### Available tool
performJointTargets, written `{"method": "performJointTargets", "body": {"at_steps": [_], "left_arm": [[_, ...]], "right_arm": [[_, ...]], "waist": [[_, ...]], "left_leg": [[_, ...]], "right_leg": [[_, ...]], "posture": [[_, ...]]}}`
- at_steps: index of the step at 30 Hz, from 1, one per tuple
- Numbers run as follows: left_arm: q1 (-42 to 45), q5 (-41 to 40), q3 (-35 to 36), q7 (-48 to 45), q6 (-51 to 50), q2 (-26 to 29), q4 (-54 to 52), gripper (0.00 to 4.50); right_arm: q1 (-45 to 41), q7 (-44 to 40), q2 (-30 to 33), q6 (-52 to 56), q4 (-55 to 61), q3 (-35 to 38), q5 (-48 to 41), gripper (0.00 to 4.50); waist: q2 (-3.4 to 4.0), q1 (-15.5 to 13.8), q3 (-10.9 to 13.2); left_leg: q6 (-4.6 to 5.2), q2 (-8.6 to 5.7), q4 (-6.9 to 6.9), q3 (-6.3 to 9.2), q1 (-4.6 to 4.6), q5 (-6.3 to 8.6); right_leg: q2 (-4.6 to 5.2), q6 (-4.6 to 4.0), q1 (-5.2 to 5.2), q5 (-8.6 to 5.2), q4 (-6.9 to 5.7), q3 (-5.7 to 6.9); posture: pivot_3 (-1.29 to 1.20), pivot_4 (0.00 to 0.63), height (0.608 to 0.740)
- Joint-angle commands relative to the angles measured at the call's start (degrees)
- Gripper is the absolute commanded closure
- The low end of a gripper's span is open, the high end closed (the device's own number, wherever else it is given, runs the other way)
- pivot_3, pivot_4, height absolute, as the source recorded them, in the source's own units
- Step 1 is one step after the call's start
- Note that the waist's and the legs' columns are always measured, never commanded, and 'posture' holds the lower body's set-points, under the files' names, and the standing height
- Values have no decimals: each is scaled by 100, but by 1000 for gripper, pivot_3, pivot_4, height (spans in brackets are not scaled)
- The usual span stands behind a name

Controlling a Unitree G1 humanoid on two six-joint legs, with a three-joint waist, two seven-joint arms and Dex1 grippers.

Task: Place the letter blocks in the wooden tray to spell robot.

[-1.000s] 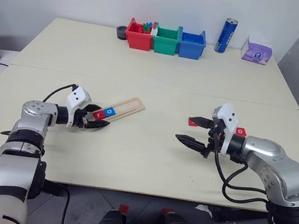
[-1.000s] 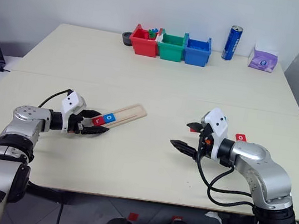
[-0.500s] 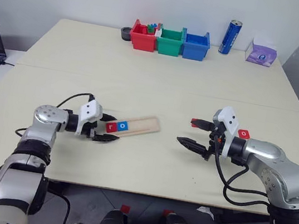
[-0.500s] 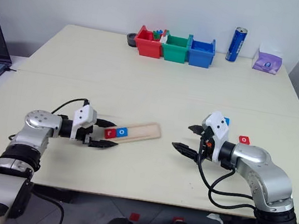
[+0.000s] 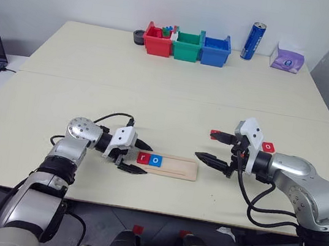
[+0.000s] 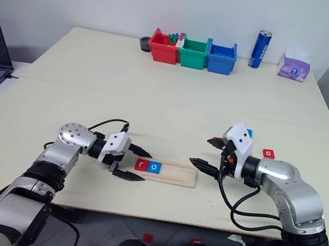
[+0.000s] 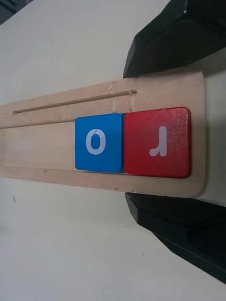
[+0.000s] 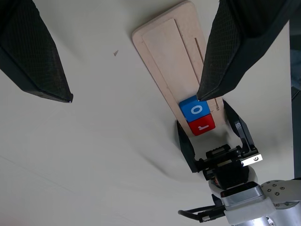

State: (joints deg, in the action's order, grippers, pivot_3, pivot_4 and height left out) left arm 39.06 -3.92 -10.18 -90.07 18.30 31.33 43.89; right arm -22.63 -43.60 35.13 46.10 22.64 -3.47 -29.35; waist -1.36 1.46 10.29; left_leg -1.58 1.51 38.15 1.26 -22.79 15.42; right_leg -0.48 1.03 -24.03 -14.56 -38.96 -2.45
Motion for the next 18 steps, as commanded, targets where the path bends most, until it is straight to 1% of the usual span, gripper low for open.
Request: {"method": "performJointTargets", "body": {"at_steps": [1, 5, 7, 11, 14, 18], "left_arm": [[132, 267, -219, 86, 190, -144, 536, 1113], [476, 374, -219, 283, 412, -243, 1093, 1113], [554, 403, -203, 282, 487, -272, 1232, 1113], [582, 445, -173, 285, 589, -239, 1392, 1113], [581, 452, -145, 315, 617, -193, 1477, 1113], [546, 442, -136, 296, 653, -173, 1480, 1113]], "right_arm": [[64, 29, 37, -78, 331, 131, -85, 0], [150, 43, 60, -57, 423, 162, -105, 0], [220, -1, 112, -29, 497, 196, -155, 0], [558, -375, 454, -141, 716, 212, -244, 0], [803, -637, 707, -331, 797, 202, -223, 0], [842, -703, 771, -516, 721, 167, -144, 0]], "waist": [[2, -10, -1], [14, -52, -8], [14, -63, -8], [14, -81, -8], [17, -80, -10], [19, -64, -12]], "left_leg": [[0, -1, 0, 2, 0, 0], [2, -4, 6, 8, 9, -2], [5, -4, 7, 12, 36, -4], [11, -3, 6, 11, 76, -7], [12, -2, 5, 9, 81, -8], [17, 0, 4, 9, 85, -11]], "right_leg": [[0, 0, 1, 0, 0, 2], [0, 16, 17, -9, 0, 8], [0, 26, 45, -15, 1, 12], [0, 27, 79, -16, 3, 10], [0, 26, 82, -17, 2, 7], [-5, 26, 82, -16, -2, 7]], "posture": [[0, 150, 740], [0, 150, 740], [0, 150, 740], [0, 150, 740], [0, 150, 740], [0, 150, 740]]}}
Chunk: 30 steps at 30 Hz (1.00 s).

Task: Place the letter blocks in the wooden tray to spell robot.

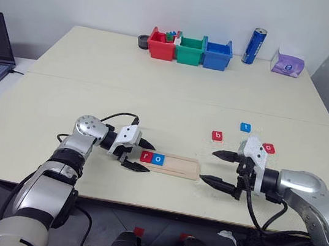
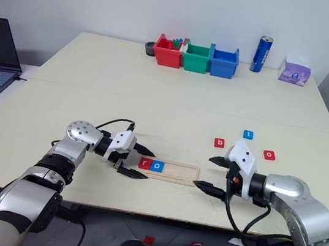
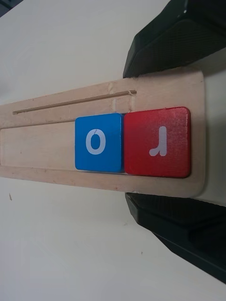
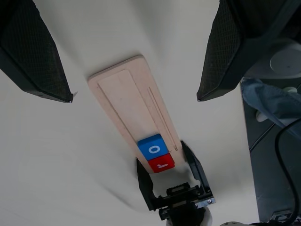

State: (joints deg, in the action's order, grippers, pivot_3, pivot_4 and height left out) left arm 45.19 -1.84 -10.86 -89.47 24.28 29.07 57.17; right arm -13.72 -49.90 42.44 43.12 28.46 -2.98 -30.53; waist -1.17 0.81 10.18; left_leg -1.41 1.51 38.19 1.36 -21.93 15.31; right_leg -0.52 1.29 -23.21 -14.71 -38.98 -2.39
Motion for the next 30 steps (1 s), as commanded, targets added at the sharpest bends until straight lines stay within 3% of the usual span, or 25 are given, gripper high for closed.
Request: {"method": "performJointTargets", "body": {"at_steps": [1, 30], "left_arm": [[-79, 232, -70, 233, 54, 54, 140, 1113], [119, 272, -40, 471, -51, 96, 323, 1113]], "right_arm": [[-63, -73, 30, -243, 113, 114, -20, 0], [-658, 61, -450, -507, 91, 184, -190, 0]], "waist": [[0, 1, 0], [1, 4, -1]], "left_leg": [[1, 1, 0, 1, 0, -1], [12, 2, -7, 8, -2, -8]], "right_leg": [[-1, 0, 0, 0, 0, 1], [-13, -3, 0, 2, 1, -8]], "posture": [[0, 150, 740], [0, 150, 740]]}}
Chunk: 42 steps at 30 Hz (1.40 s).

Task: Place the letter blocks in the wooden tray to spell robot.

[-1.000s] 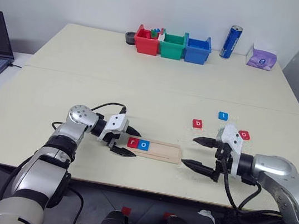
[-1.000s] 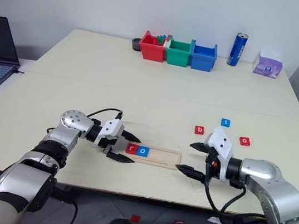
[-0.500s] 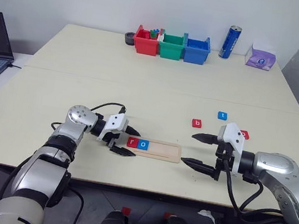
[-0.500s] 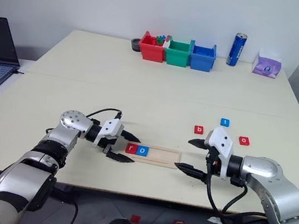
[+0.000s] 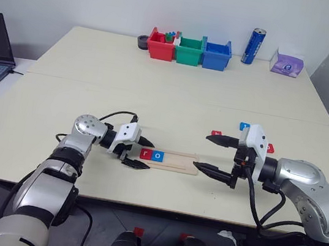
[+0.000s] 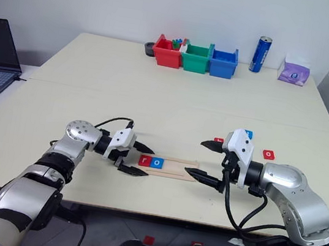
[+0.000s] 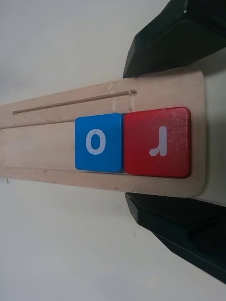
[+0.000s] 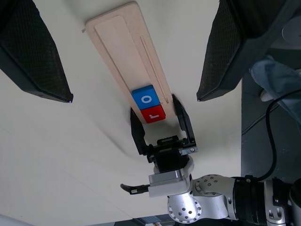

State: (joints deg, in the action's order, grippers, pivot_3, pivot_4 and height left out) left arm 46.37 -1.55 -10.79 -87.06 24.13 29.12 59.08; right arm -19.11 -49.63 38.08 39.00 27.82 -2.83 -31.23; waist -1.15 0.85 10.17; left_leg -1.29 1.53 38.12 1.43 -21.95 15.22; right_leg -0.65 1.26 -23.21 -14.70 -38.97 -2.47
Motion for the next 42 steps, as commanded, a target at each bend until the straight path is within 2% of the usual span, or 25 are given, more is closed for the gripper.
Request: {"method": "performJointTargets", "body": {"at_steps": [1, 2, 4, 12, 19, 31, 34, 39, 42], "left_arm": [[1, 237, -42, 233, -34, 88, 129, 763], [1, 229, -39, 227, -42, 85, 125, 392], [13, 218, -37, 205, -59, 83, 122, 46], [44, 153, -9, 88, -181, 122, 23, 46], [-253, -2, -34, -330, -602, 277, -638, 46], [-276, -230, 152, -361, -1261, 607, -1380, 46], [-267, -404, 285, -385, -1590, 804, -1826, 46], [-444, -1025, 744, -51, -2627, 1010, -3339, 46], [-702, -1296, 962, 498, -3282, 946, -4248, 46]], "right_arm": [[-118, 40, -14, -93, 158, 173, -122, 0], [-115, 48, -15, -89, 160, 179, -125, 0], [-122, 62, -18, -78, 154, 184, -130, 0], [-123, 106, 6, -57, 114, 195, -153, 0], [-135, 164, -37, -72, 6, 200, -138, 0], [-151, 215, -74, -9, -53, 224, -174, 0], [-141, 279, -71, 79, 1, 288, -251, 0], [-85, 648, -208, 409, 54, 467, -465, 0], [-21, 1160, -283, 513, 37, 288, -75, 0]], "waist": [[0, 0, 0], [-1, 1, 1], [-2, 12, 1], [-3, 22, 2], [-13, 88, 9], [-23, 101, 17], [-25, 95, 19], [-28, 90, 21], [-28, 90, 21]], "left_leg": [[0, 0, -1, 0, 0, 0], [0, 0, -1, 0, 0, 0], [0, 2, -1, 0, -1, 0], [0, 2, -5, 0, -5, 0], [0, 7, -14, 0, -10, 1], [1, 12, -17, 4, -42, 1], [0, 13, -14, 7, -71, 1], [0, 16, -13, 8, -97, 1], [0, 15, -14, 7, -96, 1]], "right_leg": [[0, 0, 0, 0, 0, 0], [0, 0, 0, 0, 0, 0], [-1, 0, -1, 0, 1, 0], [-2, -2, -4, -1, 6, 1], [-6, -8, -12, -5, 8, 1], [-11, -22, -43, -17, 5, 5], [-12, -22, -69, -16, 1, 7], [-9, -23, -92, -16, 1, 7], [-7, -23, -91, -16, 1, 6]], "posture": [[0, 150, 740], [0, 150, 740], [0, 150, 740], [0, 150, 740], [0, 150, 740], [0, 150, 740], [0, 150, 740], [0, 150, 740], [0, 150, 740]]}}
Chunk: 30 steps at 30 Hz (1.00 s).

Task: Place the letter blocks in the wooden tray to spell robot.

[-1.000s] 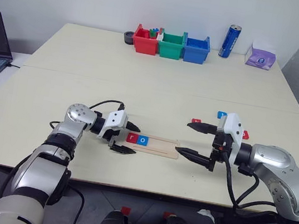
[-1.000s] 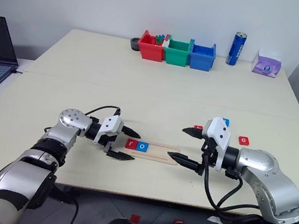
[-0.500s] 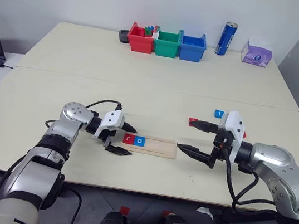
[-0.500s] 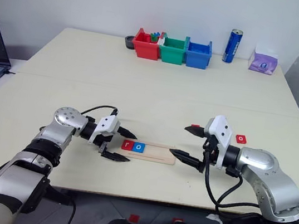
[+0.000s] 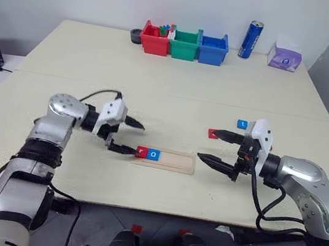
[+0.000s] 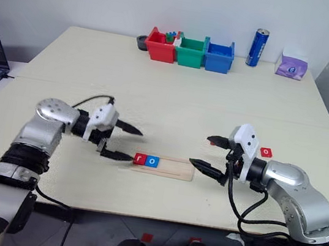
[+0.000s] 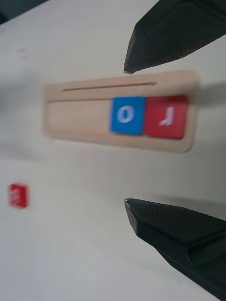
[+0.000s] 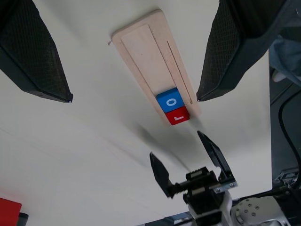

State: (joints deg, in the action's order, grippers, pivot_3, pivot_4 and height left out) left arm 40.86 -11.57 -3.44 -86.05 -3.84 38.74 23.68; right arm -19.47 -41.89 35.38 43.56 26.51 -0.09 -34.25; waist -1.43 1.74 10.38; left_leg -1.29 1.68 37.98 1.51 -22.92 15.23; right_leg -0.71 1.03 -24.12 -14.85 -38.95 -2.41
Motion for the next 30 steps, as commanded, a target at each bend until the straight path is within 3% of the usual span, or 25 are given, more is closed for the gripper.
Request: {"method": "performJointTargets", "body": {"at_steps": [1, 9, 13, 30], "left_arm": [[-344, -379, 296, 654, -672, -73, -1080, 46], [-1610, -540, 447, 2194, -1348, -517, -2727, 46], [-2049, -578, 520, 3023, -1525, -875, -3232, 46], [-2522, -845, 436, 3820, -1983, -998, -4014, 46]], "right_arm": [[48, 723, -81, 143, 121, -126, 491, 0], [-107, 2472, -1106, 727, -310, -674, 1554, 0], [-421, 3225, -1826, 971, -745, -482, 1865, 0], [-1016, 4011, -2718, 955, -2022, 12, 2249, 0]], "waist": [[0, 1, 0], [1, 6, 0], [1, 1, 0], [2, 7, 0]], "left_leg": [[0, -1, 0, 0, 0, 0], [-2, 5, 0, 5, 3, -1], [-3, 2, 1, 1, 5, -2], [-3, -1, -3, -4, 6, -2]], "right_leg": [[1, 0, 0, 0, -1, 0], [0, -2, -1, 0, -7, -13], [2, -3, -1, 1, -7, -15], [5, -26, -1, 14, -4, -11]], "posture": [[0, 150, 740], [0, 150, 740], [0, 150, 740], [0, 150, 740]]}}
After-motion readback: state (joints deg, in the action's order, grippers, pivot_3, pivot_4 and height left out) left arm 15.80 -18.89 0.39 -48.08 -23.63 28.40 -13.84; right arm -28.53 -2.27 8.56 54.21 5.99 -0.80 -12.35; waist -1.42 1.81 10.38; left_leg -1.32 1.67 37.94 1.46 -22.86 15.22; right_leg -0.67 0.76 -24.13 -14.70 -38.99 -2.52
